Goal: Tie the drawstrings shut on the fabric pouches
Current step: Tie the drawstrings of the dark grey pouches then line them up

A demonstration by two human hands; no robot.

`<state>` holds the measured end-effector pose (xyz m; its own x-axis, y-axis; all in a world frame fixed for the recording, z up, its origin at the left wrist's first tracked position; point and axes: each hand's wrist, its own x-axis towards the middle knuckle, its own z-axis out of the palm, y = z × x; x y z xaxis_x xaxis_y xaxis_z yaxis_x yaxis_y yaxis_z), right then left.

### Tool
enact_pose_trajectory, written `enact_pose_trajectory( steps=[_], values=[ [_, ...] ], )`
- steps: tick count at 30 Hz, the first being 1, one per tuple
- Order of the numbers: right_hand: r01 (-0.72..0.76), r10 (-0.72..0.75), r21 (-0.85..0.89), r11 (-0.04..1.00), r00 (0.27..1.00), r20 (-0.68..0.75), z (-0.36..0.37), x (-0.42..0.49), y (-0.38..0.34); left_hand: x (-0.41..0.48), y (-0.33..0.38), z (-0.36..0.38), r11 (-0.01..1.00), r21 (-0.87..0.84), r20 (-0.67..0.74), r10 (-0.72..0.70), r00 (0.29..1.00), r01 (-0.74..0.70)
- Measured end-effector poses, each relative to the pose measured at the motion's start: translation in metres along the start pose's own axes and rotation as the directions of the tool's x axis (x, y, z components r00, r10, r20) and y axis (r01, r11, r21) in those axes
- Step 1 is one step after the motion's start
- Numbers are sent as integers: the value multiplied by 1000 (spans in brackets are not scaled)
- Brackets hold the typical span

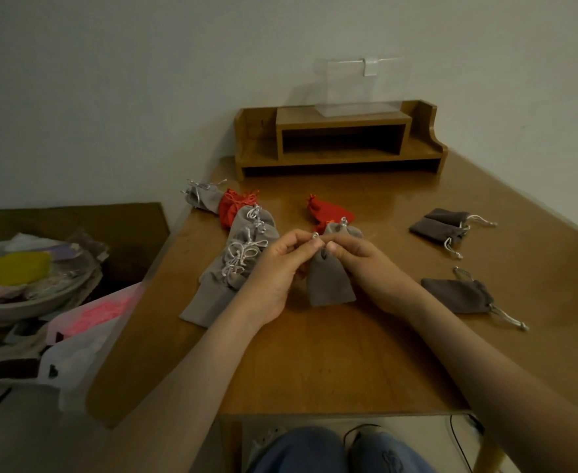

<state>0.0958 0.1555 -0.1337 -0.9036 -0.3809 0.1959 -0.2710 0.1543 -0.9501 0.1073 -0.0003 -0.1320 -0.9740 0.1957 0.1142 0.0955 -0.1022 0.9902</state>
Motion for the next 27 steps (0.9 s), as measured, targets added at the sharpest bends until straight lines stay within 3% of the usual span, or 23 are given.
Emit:
enact_pose_trajectory(
  steps=[7,11,23,27],
  values=[
    [-30,27,-43,999,998,-55,-2,2,2,0,1,2,987,-125,-15,-101,995,99],
    [24,-34,-123,992,996,-81,-1,2,2,0,3,2,976,-173,-9,-138,990,134],
    [52,-62,-302,952,998,-24,-2,2,-1,0,5,1,939,-327,30,-103,994,107],
    [-6,-10,-311,951,999,-50,0,2,1,0,3,2,964,-255,-88,-97,991,72]
  ],
)
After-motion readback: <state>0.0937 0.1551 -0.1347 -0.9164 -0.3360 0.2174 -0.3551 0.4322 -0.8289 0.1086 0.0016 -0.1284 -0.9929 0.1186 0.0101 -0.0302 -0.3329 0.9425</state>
